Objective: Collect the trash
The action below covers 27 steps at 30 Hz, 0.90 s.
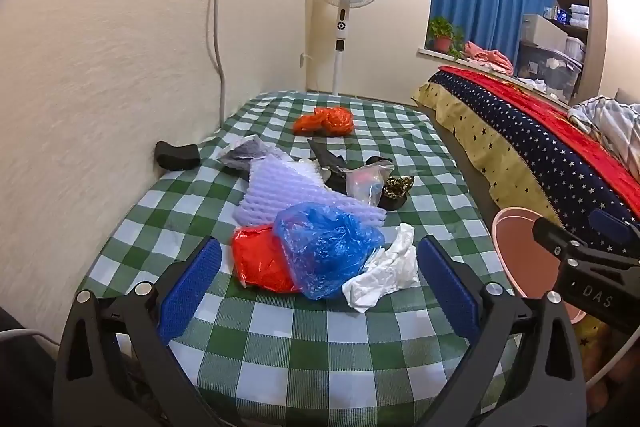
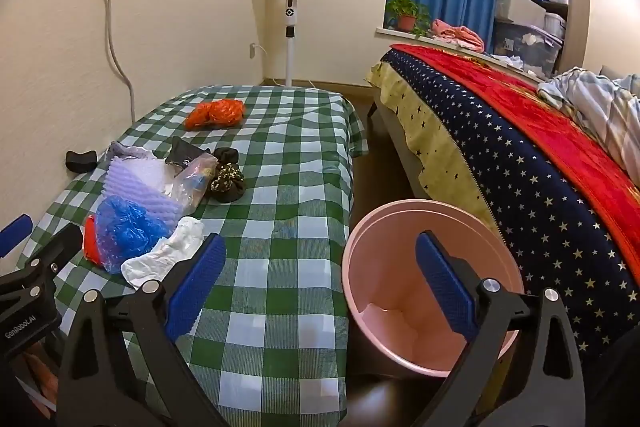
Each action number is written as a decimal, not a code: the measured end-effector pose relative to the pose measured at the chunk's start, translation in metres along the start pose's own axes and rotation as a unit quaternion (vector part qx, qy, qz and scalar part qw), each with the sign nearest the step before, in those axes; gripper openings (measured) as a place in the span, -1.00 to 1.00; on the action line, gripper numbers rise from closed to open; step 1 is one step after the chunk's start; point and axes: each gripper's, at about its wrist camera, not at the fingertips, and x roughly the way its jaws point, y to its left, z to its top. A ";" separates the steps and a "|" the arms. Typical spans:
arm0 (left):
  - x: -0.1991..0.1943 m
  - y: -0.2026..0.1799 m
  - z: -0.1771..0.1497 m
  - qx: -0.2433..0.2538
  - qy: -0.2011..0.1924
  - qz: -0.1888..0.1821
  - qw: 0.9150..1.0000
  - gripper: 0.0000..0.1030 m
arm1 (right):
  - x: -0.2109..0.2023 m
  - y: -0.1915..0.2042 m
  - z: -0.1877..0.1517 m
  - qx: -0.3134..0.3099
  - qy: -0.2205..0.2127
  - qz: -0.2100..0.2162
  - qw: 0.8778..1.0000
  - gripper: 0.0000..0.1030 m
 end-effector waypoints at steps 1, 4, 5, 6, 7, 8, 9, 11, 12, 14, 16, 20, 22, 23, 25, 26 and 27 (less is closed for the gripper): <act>0.000 -0.001 0.000 0.000 0.001 0.001 1.000 0.85 | 0.000 0.000 0.000 0.000 0.000 0.001 1.000 0.82; 0.001 -0.001 -0.001 -0.002 0.004 -0.004 1.000 0.84 | -0.001 0.001 0.000 -0.003 -0.003 -0.001 1.000 0.82; 0.001 -0.001 -0.001 -0.004 0.006 -0.008 1.000 0.84 | -0.001 0.001 0.000 -0.004 -0.003 0.000 1.000 0.82; 0.001 -0.001 -0.001 -0.004 0.008 -0.009 1.000 0.84 | -0.002 0.001 0.000 -0.004 -0.003 0.000 1.000 0.82; 0.000 -0.001 -0.001 -0.003 0.009 -0.009 1.000 0.84 | -0.002 0.001 0.001 -0.004 -0.003 0.000 1.000 0.82; 0.000 -0.001 -0.001 -0.002 0.010 -0.009 1.000 0.84 | -0.002 0.001 0.001 -0.004 -0.003 0.000 1.000 0.82; 0.000 -0.001 0.000 -0.002 0.010 -0.009 1.000 0.84 | -0.002 0.002 0.001 -0.005 -0.003 0.000 1.000 0.82; -0.001 -0.001 0.000 -0.003 0.008 -0.007 1.000 0.84 | -0.002 0.002 0.002 -0.005 -0.004 0.000 1.000 0.82; -0.001 -0.001 -0.001 -0.003 0.008 -0.008 1.000 0.84 | -0.003 0.002 0.002 -0.005 -0.004 0.000 1.000 0.82; -0.001 -0.002 -0.001 -0.003 0.008 -0.009 1.000 0.84 | -0.003 0.002 0.002 -0.005 -0.003 0.001 1.000 0.82; -0.002 -0.002 -0.001 -0.002 0.009 -0.012 1.000 0.84 | -0.003 0.002 0.002 -0.005 -0.003 0.001 1.000 0.82; -0.002 -0.003 0.000 -0.002 0.009 -0.013 1.000 0.84 | -0.003 0.002 0.002 -0.005 -0.004 0.001 1.000 0.82; -0.002 -0.004 -0.001 -0.002 0.008 -0.013 1.000 0.84 | -0.002 0.002 0.002 -0.006 -0.004 0.000 1.000 0.82; -0.002 -0.004 0.000 -0.003 0.008 -0.014 1.000 0.84 | -0.002 0.002 0.002 -0.006 -0.004 0.001 1.000 0.82; -0.002 -0.005 -0.001 -0.003 0.007 -0.016 1.000 0.84 | -0.002 0.003 0.002 -0.005 -0.004 0.000 1.000 0.82; -0.002 -0.006 -0.001 -0.002 0.008 -0.016 1.000 0.84 | -0.002 0.003 0.003 -0.005 -0.004 0.000 1.000 0.82; -0.002 -0.006 -0.001 -0.002 0.008 -0.017 1.000 0.84 | -0.002 0.003 0.002 -0.006 -0.003 0.000 1.000 0.82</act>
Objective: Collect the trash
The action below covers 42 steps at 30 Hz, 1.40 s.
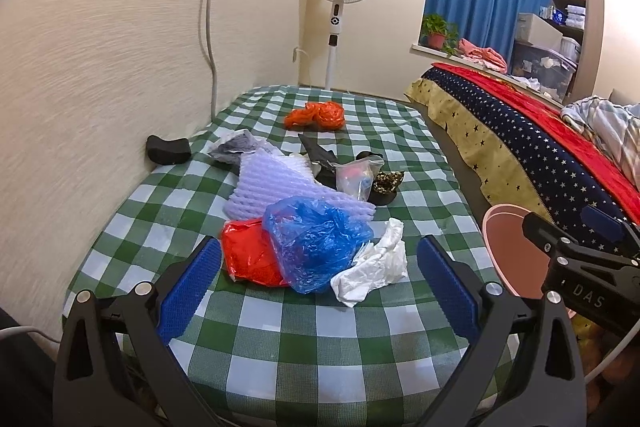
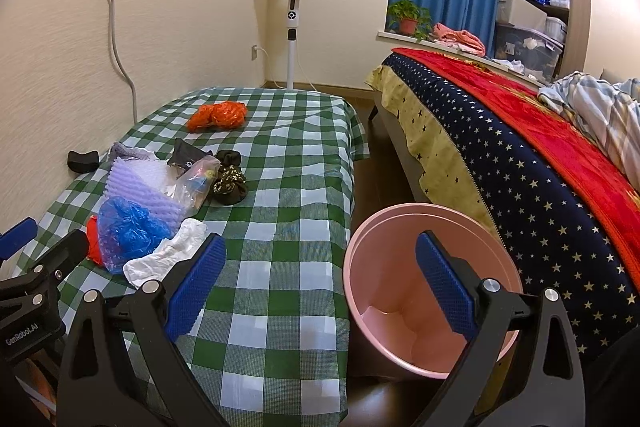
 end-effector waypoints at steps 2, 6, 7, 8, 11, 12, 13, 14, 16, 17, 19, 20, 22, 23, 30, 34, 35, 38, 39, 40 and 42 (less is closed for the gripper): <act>0.000 0.000 0.000 -0.001 0.000 0.000 1.000 0.84 | 0.000 0.000 0.000 0.000 0.000 0.000 1.000 0.82; 0.000 0.000 0.000 -0.001 0.000 0.000 1.000 0.84 | 0.000 0.000 0.000 0.000 0.000 0.000 1.000 0.82; 0.000 0.001 0.000 -0.001 0.000 -0.001 1.000 0.84 | 0.000 0.000 0.000 0.000 0.000 0.001 1.000 0.82; 0.000 0.001 0.000 -0.001 0.000 -0.001 1.000 0.84 | 0.000 0.000 0.000 0.000 0.000 0.000 1.000 0.82; 0.000 0.000 0.000 -0.002 0.000 -0.001 1.000 0.84 | 0.000 0.000 0.000 0.000 0.000 0.000 1.000 0.82; 0.000 0.000 0.000 -0.002 0.000 -0.001 1.000 0.84 | 0.000 0.000 0.000 0.000 0.001 0.001 1.000 0.82; 0.000 0.000 0.000 -0.002 -0.001 -0.001 1.000 0.84 | 0.000 0.001 0.000 0.000 0.001 0.001 1.000 0.82; 0.000 0.002 0.000 -0.003 -0.001 -0.001 1.000 0.84 | 0.000 0.001 0.000 0.000 0.001 0.002 1.000 0.82; 0.000 0.003 0.000 -0.003 0.000 -0.002 1.000 0.84 | 0.000 0.001 0.000 0.000 0.001 0.002 1.000 0.82; 0.000 0.003 0.000 -0.003 0.000 -0.002 1.000 0.84 | 0.000 0.002 0.000 0.000 0.001 0.002 1.000 0.82; -0.001 0.002 0.000 -0.003 0.000 -0.002 1.000 0.84 | 0.001 0.002 0.000 0.000 0.001 0.003 1.000 0.82; -0.001 0.002 0.000 -0.003 0.000 -0.002 1.000 0.84 | 0.000 0.001 0.000 0.000 0.001 0.002 1.000 0.82; 0.000 0.003 0.000 -0.003 0.000 -0.002 1.000 0.84 | 0.000 0.001 0.000 0.000 0.001 0.002 1.000 0.82; 0.000 0.003 0.000 -0.003 0.000 -0.002 1.000 0.84 | 0.001 0.002 0.000 0.000 0.001 0.003 1.000 0.82; -0.001 0.005 0.000 -0.008 0.002 -0.002 1.000 0.78 | 0.003 0.002 -0.001 0.009 0.008 0.019 1.000 0.61; 0.001 0.010 0.002 -0.020 0.003 -0.003 1.000 0.59 | 0.007 0.000 -0.002 0.026 0.009 0.056 0.998 0.31; 0.001 0.012 0.001 -0.022 0.004 -0.003 1.000 0.54 | 0.008 0.000 -0.002 0.032 0.011 0.072 0.997 0.22; 0.006 0.014 0.002 -0.025 0.008 0.002 1.000 0.36 | 0.015 0.004 -0.002 0.041 0.016 0.109 0.993 0.00; 0.007 0.015 0.002 -0.027 0.010 0.001 1.000 0.26 | 0.018 0.006 -0.003 0.044 0.017 0.118 0.992 -0.08; 0.009 0.016 0.002 -0.028 0.011 0.002 1.000 0.18 | 0.020 0.008 -0.003 0.046 0.020 0.126 0.991 -0.11; 0.012 0.018 0.002 -0.029 0.012 0.008 0.999 0.13 | 0.028 0.014 -0.005 0.049 0.028 0.146 0.988 -0.15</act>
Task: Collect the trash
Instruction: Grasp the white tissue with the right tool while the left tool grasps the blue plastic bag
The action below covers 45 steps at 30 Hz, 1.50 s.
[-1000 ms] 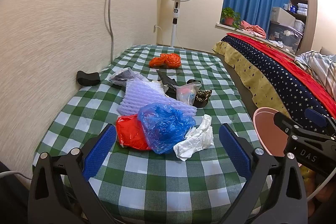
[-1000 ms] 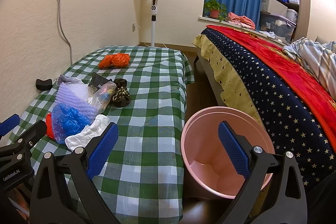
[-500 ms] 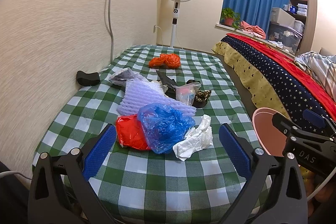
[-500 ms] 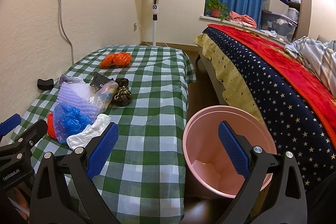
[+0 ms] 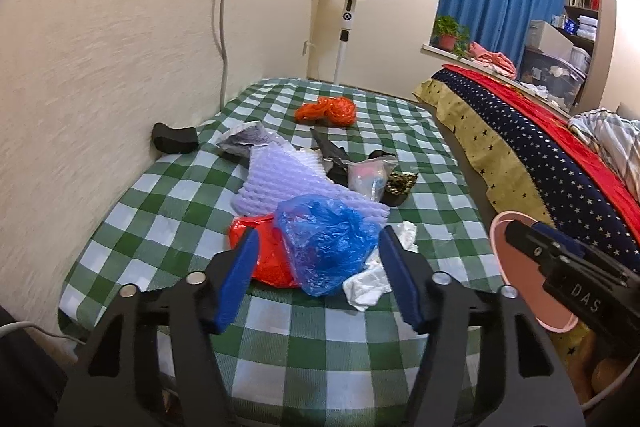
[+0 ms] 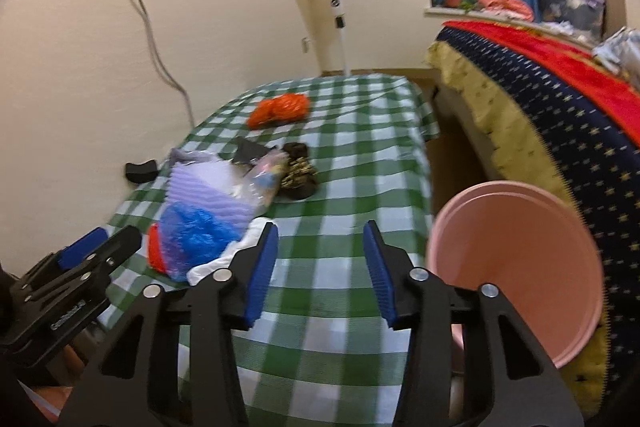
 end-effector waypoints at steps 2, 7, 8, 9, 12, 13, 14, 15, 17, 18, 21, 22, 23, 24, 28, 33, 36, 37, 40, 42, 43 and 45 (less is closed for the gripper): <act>0.004 0.003 0.000 -0.005 0.002 0.001 1.000 0.03 | 0.009 0.004 -0.002 0.004 0.008 0.015 1.000 -0.16; 0.017 0.009 0.002 -0.014 0.008 0.010 1.000 0.03 | 0.028 0.007 -0.004 0.017 0.027 0.040 0.999 -0.16; 0.019 0.010 0.002 -0.015 0.008 0.011 1.000 0.03 | 0.031 0.008 -0.004 0.020 0.029 0.041 0.999 -0.16; 0.022 0.011 0.002 -0.019 0.008 0.012 1.000 0.03 | 0.034 0.008 -0.004 0.022 0.030 0.042 0.998 -0.14; 0.031 0.014 0.003 -0.026 0.013 0.014 0.999 0.03 | 0.043 0.009 -0.003 0.027 0.037 0.051 0.998 -0.14; 0.034 0.016 0.003 -0.029 0.015 0.015 0.999 0.03 | 0.046 0.008 -0.003 0.029 0.040 0.054 0.997 -0.14; 0.037 0.017 0.003 -0.033 0.018 0.015 0.999 0.03 | 0.050 0.008 -0.002 0.031 0.045 0.058 0.997 -0.14; 0.039 0.017 0.004 -0.034 0.019 0.015 0.999 0.03 | 0.054 0.007 -0.001 0.035 0.049 0.061 0.996 -0.12; 0.044 0.018 0.004 -0.037 0.023 0.016 0.999 0.02 | 0.064 0.006 -0.002 0.043 0.060 0.071 0.995 -0.11; 0.047 0.018 0.004 -0.036 0.025 0.015 0.999 0.01 | 0.068 0.006 -0.002 0.047 0.065 0.074 0.994 -0.10; 0.054 0.019 0.004 -0.035 0.031 0.014 0.999 0.00 | 0.080 0.010 -0.004 0.050 0.080 0.088 0.992 -0.10; 0.056 0.020 0.003 -0.036 0.033 0.014 0.999 -0.01 | 0.083 0.011 -0.004 0.050 0.083 0.093 0.991 -0.10; 0.058 0.021 0.003 -0.038 0.035 0.014 0.999 -0.01 | 0.084 0.014 -0.004 0.049 0.086 0.097 0.990 -0.09; 0.060 0.022 0.003 -0.041 0.037 0.013 0.998 -0.04 | 0.086 0.015 -0.005 0.050 0.090 0.102 0.989 -0.09; 0.066 0.023 0.002 -0.044 0.046 0.005 0.998 -0.15 | 0.096 0.017 -0.007 0.054 0.106 0.113 0.986 -0.09; 0.073 0.024 0.000 -0.050 0.060 -0.007 0.997 -0.35 | 0.101 0.018 -0.009 0.055 0.117 0.123 0.984 -0.16; 0.074 0.022 -0.001 -0.048 0.064 -0.016 0.997 -0.55 | 0.100 0.019 -0.010 0.050 0.120 0.131 0.983 -0.42; 0.075 0.021 -0.001 -0.047 0.065 -0.021 0.997 -0.67 | 0.100 0.020 -0.010 0.047 0.120 0.133 0.983 -0.49; 0.075 0.019 -0.001 -0.043 0.068 -0.026 0.996 -0.88 | 0.096 0.024 -0.009 0.035 0.117 0.140 0.983 -0.78; 0.073 0.019 -0.001 -0.043 0.067 -0.027 0.996 -0.95 | 0.093 0.026 -0.007 0.029 0.113 0.139 0.983 -0.84; 0.071 0.019 0.000 -0.043 0.064 -0.027 0.997 -0.95 | 0.091 0.026 -0.007 0.028 0.110 0.137 0.984 -0.85; 0.068 0.019 0.002 -0.042 0.058 -0.027 0.997 -0.97 | 0.087 0.024 -0.004 0.030 0.103 0.134 0.985 -0.86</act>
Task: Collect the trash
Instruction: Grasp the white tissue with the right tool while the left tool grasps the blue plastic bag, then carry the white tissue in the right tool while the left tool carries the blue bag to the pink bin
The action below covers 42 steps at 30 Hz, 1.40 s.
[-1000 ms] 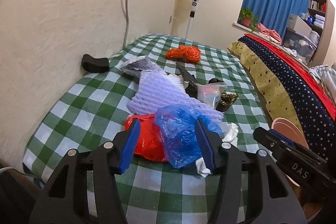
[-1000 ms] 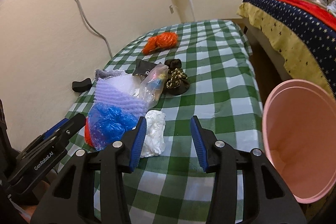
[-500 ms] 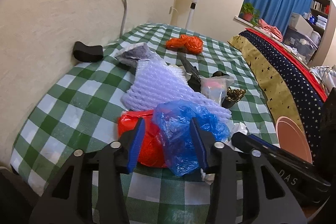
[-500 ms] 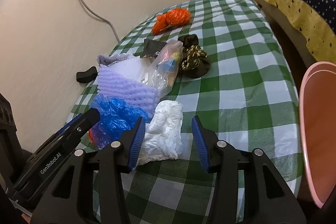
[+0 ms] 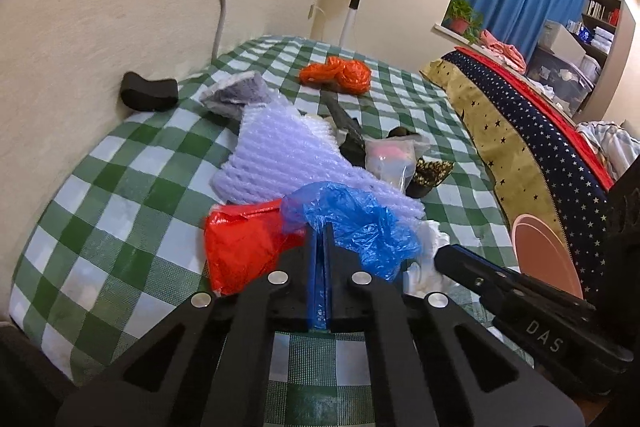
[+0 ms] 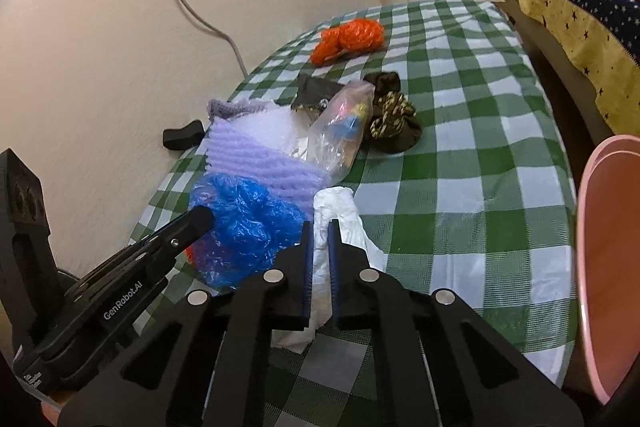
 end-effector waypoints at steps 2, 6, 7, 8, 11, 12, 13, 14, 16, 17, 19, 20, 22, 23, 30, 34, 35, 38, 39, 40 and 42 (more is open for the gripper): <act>-0.005 -0.001 0.002 0.003 -0.007 -0.002 1.000 -0.97 | -0.007 -0.001 0.003 0.000 -0.010 -0.005 1.000 -0.86; -0.014 -0.009 0.004 0.019 -0.020 -0.005 1.000 -0.97 | -0.024 0.000 0.007 -0.007 -0.030 -0.016 0.999 -0.86; -0.016 -0.010 0.004 0.022 -0.021 -0.006 1.000 -0.97 | -0.029 0.000 0.008 -0.010 -0.035 -0.019 0.999 -0.86; -0.018 -0.011 0.004 0.025 -0.024 -0.008 0.999 -0.97 | -0.034 0.001 0.009 -0.013 -0.041 -0.024 0.999 -0.86; -0.026 -0.015 0.004 0.034 -0.031 -0.012 0.999 -0.97 | -0.047 0.001 0.010 -0.021 -0.055 -0.038 0.998 -0.86; -0.028 -0.016 0.003 0.036 -0.034 -0.013 0.999 -0.97 | -0.051 0.001 0.009 -0.024 -0.058 -0.044 0.997 -0.86; -0.032 -0.018 0.004 0.040 -0.037 -0.014 0.998 -0.97 | -0.054 0.001 0.009 -0.026 -0.061 -0.049 0.997 -0.86; -0.034 -0.020 0.003 0.043 -0.040 -0.015 0.998 -0.97 | -0.059 0.000 0.009 -0.028 -0.064 -0.054 0.996 -0.86; -0.038 -0.024 0.002 0.047 -0.044 -0.018 0.998 -0.97 | -0.068 -0.001 0.009 -0.029 -0.071 -0.064 0.995 -0.86; -0.041 -0.025 0.003 0.047 -0.046 -0.021 0.998 -0.97 | -0.074 -0.002 0.009 -0.031 -0.076 -0.069 0.994 -0.86; -0.046 -0.029 0.002 0.052 -0.050 -0.027 0.997 -0.97 | -0.084 -0.002 0.009 -0.035 -0.083 -0.079 0.993 -0.86; -0.048 -0.030 0.002 0.053 -0.051 -0.029 0.997 -0.97 | -0.090 -0.003 0.010 -0.036 -0.087 -0.084 0.992 -0.86; -0.053 -0.034 0.001 0.055 -0.054 -0.037 0.996 -0.97 | -0.103 -0.007 0.010 -0.036 -0.094 -0.095 0.990 -0.86; -0.056 -0.038 0.001 0.060 -0.057 -0.041 0.996 -0.97 | -0.110 -0.009 0.010 -0.035 -0.099 -0.102 0.989 -0.86; -0.069 -0.057 0.000 0.077 -0.064 -0.063 0.993 -0.97 | -0.160 -0.024 0.016 -0.019 -0.127 -0.136 0.982 -0.86; -0.075 -0.070 0.000 0.086 -0.065 -0.078 0.991 -0.97 | -0.188 -0.031 0.021 -0.023 -0.138 -0.161 0.977 -0.86; -0.078 -0.075 0.001 0.090 -0.068 -0.083 0.990 -0.97 | -0.195 -0.034 0.023 -0.023 -0.140 -0.166 0.976 -0.86; -0.084 -0.084 0.004 0.096 -0.070 -0.095 0.988 -0.97 | -0.214 -0.041 0.029 -0.022 -0.146 -0.179 0.973 -0.86; -0.086 -0.087 0.005 0.097 -0.072 -0.099 0.988 -0.97 | -0.221 -0.044 0.031 -0.022 -0.149 -0.183 0.972 -0.86; -0.089 -0.090 0.006 0.099 -0.073 -0.102 0.987 -0.97 | -0.226 -0.046 0.034 -0.023 -0.152 -0.186 0.970 -0.86; -0.091 -0.098 0.006 0.102 -0.075 -0.109 0.986 -0.97 | -0.238 -0.050 0.038 -0.030 -0.160 -0.198 0.967 -0.86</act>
